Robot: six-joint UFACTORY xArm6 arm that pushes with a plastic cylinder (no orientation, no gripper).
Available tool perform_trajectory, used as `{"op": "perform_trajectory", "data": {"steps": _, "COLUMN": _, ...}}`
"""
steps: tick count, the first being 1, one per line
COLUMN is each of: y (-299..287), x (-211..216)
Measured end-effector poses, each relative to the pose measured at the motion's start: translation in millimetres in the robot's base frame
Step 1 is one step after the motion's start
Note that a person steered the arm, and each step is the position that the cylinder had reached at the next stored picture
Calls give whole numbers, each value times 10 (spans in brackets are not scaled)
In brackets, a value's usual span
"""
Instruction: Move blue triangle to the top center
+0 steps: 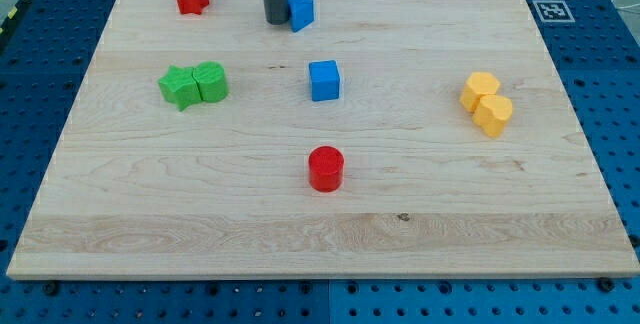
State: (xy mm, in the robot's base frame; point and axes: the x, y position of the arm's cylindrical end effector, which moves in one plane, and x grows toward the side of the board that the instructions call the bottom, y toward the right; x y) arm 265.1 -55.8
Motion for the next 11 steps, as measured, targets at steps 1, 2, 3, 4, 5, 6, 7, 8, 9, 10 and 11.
{"op": "perform_trajectory", "data": {"steps": 1, "y": 188, "x": -66}}
{"op": "perform_trajectory", "data": {"steps": 2, "y": 303, "x": -114}}
{"op": "perform_trajectory", "data": {"steps": 3, "y": 303, "x": 60}}
{"op": "perform_trajectory", "data": {"steps": 4, "y": 309, "x": 562}}
{"op": "perform_trajectory", "data": {"steps": 5, "y": 456, "x": 667}}
{"op": "perform_trajectory", "data": {"steps": 6, "y": 638, "x": 620}}
{"op": "perform_trajectory", "data": {"steps": 7, "y": 697, "x": 466}}
{"op": "perform_trajectory", "data": {"steps": 8, "y": 697, "x": 244}}
{"op": "perform_trajectory", "data": {"steps": 9, "y": 697, "x": 49}}
{"op": "perform_trajectory", "data": {"steps": 10, "y": 697, "x": -141}}
{"op": "perform_trajectory", "data": {"steps": 11, "y": 697, "x": -200}}
